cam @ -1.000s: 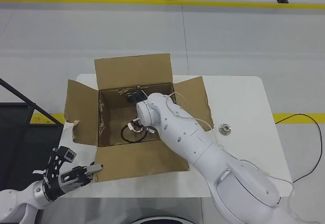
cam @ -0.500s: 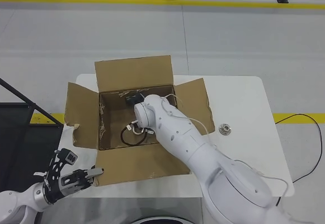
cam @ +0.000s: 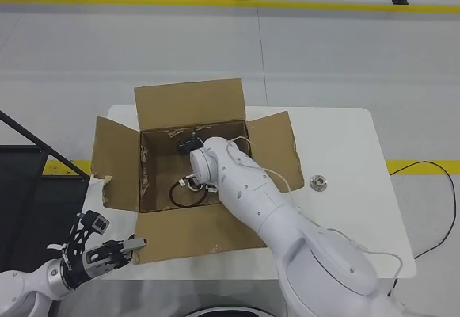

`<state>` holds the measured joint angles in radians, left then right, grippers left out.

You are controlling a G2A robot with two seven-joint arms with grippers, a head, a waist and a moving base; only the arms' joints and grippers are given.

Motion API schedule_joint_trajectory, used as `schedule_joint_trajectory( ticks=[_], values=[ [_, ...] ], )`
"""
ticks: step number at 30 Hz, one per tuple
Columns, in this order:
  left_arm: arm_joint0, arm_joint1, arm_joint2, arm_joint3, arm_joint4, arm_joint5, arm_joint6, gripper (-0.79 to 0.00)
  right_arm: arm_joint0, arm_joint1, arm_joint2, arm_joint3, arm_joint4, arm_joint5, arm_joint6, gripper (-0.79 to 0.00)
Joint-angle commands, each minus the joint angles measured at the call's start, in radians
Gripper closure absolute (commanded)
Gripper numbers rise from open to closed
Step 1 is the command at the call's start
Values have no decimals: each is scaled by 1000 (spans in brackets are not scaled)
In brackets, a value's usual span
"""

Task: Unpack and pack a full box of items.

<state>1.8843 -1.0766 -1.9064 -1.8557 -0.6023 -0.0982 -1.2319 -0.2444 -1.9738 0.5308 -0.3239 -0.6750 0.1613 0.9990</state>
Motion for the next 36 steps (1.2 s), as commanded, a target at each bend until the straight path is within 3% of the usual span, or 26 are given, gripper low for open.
schedule_joint_trajectory(
  ticks=[1,6,21,31,32,33,34,35,36],
  values=[
    [-1,1,1,0,2,1,1,0,2,-5,1,10,0,-5,-2,-203],
    [-2,3,2,1,0,0,6,0,8,-16,6,34,2,-14,-9,0],
    [-52,16,-8,50,-8,37,8,0,75,-17,48,48,3,-19,-71,0],
    [-133,29,-11,119,-20,83,-14,0,107,35,110,-37,2,-65,-104,0],
    [-139,30,-10,123,-19,85,-15,-58,106,44,117,-54,-4,-60,-103,0],
    [-143,32,-9,125,-16,85,-16,-280,105,54,124,-72,-15,-50,-98,0],
    [-148,33,-9,127,-11,85,-19,-431,103,67,131,-104,-33,-24,-83,0],
    [-151,34,-9,129,-11,86,-20,-650,97,78,140,-139,-44,-10,-72,0],
    [-152,35,-9,130,-12,87,-21,-785,91,87,147,-167,-51,-4,-64,0]
  ],
)
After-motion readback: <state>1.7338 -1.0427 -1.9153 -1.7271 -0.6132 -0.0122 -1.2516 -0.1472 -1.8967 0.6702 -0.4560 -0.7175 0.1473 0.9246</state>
